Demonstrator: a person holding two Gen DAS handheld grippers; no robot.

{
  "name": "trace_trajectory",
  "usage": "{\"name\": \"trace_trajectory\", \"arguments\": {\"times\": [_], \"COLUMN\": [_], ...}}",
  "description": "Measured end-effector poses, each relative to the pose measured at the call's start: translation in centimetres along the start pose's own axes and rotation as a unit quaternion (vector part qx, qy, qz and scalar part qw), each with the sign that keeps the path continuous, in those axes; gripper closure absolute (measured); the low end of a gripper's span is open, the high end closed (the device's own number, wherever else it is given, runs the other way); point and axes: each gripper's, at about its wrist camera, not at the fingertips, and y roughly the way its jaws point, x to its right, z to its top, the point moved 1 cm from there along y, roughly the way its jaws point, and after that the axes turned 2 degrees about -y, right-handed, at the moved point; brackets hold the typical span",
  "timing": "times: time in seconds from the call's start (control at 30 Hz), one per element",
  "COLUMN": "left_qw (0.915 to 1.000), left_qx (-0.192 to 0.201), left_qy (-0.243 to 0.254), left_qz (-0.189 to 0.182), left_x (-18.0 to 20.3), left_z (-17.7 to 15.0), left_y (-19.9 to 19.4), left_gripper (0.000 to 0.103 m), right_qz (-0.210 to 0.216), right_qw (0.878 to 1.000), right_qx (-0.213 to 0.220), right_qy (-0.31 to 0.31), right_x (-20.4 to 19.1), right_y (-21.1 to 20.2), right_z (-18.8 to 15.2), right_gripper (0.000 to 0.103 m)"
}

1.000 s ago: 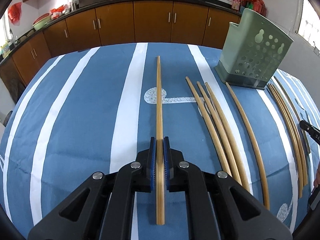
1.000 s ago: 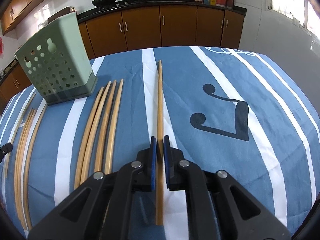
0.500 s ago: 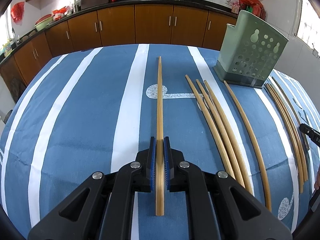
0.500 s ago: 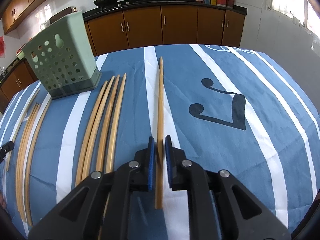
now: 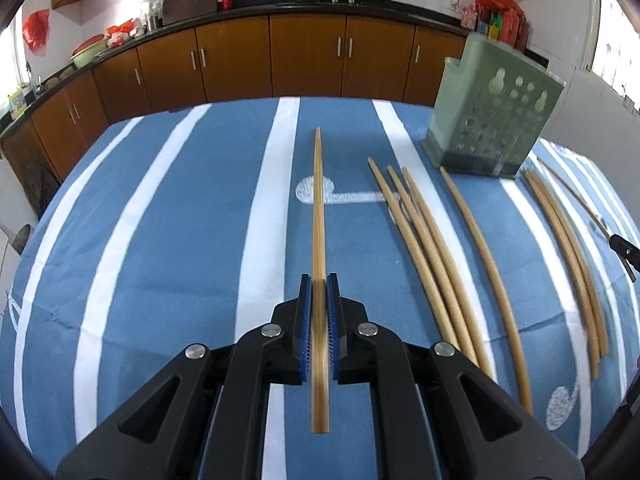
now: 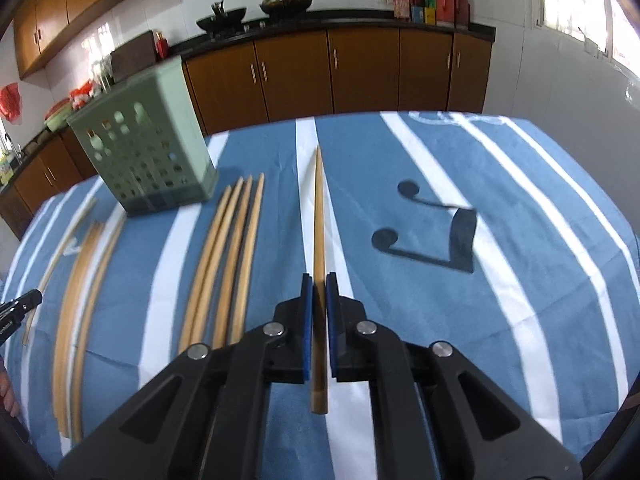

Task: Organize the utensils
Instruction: 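Lift both held chopsticks upright and carry them above the green holder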

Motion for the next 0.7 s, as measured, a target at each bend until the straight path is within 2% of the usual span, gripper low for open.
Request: {"name": "trace_trajectory", "arguments": {"times": [0.3, 0.53, 0.7], "left_qw": [0.9967, 0.9880, 0.9832], "left_qx": [0.074, 0.145, 0.176], "left_qy": [-0.034, -0.051, -0.047], "left_qz": [-0.009, -0.015, -0.010], "left_x": [-1.0, -1.2, -1.1], "left_z": [2.5, 5.1, 6.7], "left_y": [-4.7, -8.8, -10.5], "left_gripper": [0.095, 0.095, 0.095], "right_qz": [0.007, 0.011, 0.009], "right_qw": [0.997, 0.989, 0.985], "right_qx": [0.073, 0.149, 0.172], "right_qy": [0.009, 0.020, 0.017], "right_x": [0.3, 0.4, 0.4], "right_y": [-4.1, -7.6, -8.8], "right_z": [2.0, 4.5, 5.9], "right_gripper": [0.095, 0.095, 0.095]}}
